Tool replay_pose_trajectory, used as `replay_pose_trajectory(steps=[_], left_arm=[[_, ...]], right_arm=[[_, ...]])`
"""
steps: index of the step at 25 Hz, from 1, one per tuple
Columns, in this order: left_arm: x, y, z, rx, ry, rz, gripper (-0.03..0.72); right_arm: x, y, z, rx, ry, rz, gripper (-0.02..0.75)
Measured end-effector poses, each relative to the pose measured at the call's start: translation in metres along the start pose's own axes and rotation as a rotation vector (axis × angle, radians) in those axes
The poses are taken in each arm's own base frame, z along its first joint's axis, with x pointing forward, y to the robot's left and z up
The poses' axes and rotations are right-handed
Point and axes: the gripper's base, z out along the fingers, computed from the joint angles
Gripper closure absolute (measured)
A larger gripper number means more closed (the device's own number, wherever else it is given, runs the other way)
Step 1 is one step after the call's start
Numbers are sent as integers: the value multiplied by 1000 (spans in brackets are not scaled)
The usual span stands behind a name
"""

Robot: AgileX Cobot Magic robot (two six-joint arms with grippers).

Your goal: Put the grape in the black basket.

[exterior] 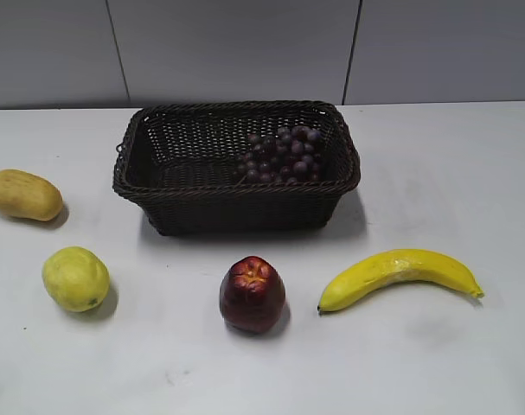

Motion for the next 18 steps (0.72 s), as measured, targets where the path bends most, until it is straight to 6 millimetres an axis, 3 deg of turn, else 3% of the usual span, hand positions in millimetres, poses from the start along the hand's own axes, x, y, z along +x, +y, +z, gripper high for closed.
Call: replay_pose_trajectory(steps=[7, 12, 15, 18], left_arm=[[0, 0, 0, 0, 0, 0, 452], [0, 0, 0, 0, 0, 0, 452], [0, 0, 0, 0, 0, 0, 452], [0, 0, 0, 0, 0, 0, 452]], right_arm=[[68, 0, -13, 0, -54, 5, 145], [115, -3, -6, 24, -70, -8, 145], [131, -4, -2, 32, -74, -12, 146], [134, -4, -4, 35, -87, -14, 146]])
